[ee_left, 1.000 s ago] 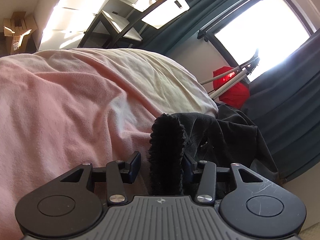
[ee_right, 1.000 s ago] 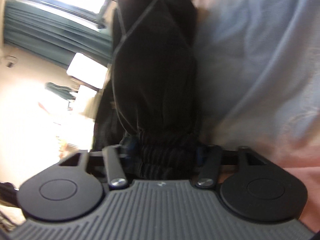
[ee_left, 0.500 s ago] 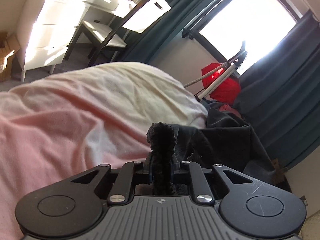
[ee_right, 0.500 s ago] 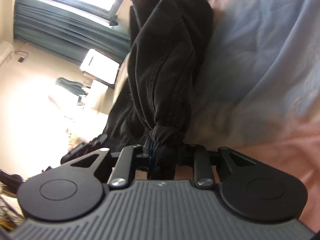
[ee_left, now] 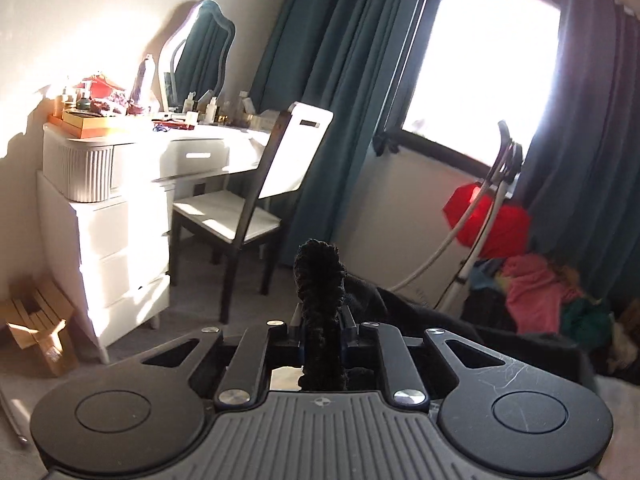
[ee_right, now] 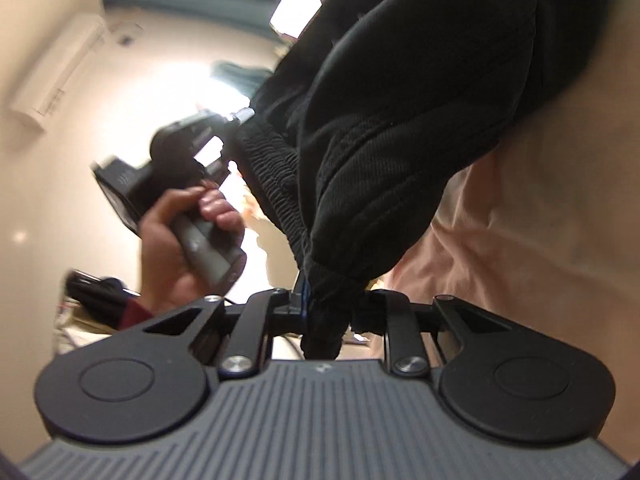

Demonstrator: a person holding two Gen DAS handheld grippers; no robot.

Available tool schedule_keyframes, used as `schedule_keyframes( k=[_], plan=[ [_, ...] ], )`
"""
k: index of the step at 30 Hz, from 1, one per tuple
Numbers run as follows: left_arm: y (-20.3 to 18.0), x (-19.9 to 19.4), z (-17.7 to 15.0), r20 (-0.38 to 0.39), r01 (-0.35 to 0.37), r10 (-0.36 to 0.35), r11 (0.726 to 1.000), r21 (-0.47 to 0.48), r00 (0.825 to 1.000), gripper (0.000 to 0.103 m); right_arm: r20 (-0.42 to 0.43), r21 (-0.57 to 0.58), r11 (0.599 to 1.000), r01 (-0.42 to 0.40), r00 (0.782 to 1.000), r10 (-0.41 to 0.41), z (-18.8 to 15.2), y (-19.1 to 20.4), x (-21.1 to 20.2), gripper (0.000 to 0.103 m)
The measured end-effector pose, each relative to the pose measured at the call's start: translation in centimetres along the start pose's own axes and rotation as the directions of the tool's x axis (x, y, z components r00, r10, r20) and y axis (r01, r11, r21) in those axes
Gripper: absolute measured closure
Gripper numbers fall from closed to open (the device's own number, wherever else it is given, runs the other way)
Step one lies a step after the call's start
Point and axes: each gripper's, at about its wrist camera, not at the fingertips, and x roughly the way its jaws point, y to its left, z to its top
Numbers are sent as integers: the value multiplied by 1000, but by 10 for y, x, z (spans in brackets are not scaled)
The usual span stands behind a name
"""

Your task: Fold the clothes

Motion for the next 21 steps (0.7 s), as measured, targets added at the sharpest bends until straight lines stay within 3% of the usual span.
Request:
schedule_keyframes(
  k=[2, 4, 8, 12, 15, 17, 20, 21],
  plan=[
    [13, 22, -20, -57, -24, 25, 1000, 16, 998, 86, -48, -10, 1000, -3, 999, 3, -1, 3, 37, 81],
    [21, 35, -41, -88, -30, 30, 1000, 4, 996, 84, -107, -35, 999, 28, 994, -32, -1, -6, 49, 80],
    [36, 37, -68, -107, -31, 30, 999, -7, 994, 74, -186, -135, 988, 81, 977, -105, 6, -3, 47, 75],
    [36, 15, -73, -117, -43, 45, 999, 25, 992, 45, -244, -299, 942, 153, 942, -230, 10, 18, 25, 62],
    [26, -18, -77, -110, -43, 48, 998, 51, 993, 28, -216, -450, 866, 219, 914, -343, 8, 41, -3, 50],
    [16, -43, -83, -108, -32, 39, 997, 66, 993, 24, -167, -494, 827, 267, 905, -392, 8, 52, -28, 41],
    [-1, -84, -93, -100, -10, 19, 996, 84, 995, 23, -82, -547, 766, 337, 889, -450, 2, 72, -55, 37],
    [-6, -98, -99, -99, 7, 2, 996, 87, 995, 22, -45, -570, 731, 374, 875, -483, 3, 76, -64, 37]
  ],
)
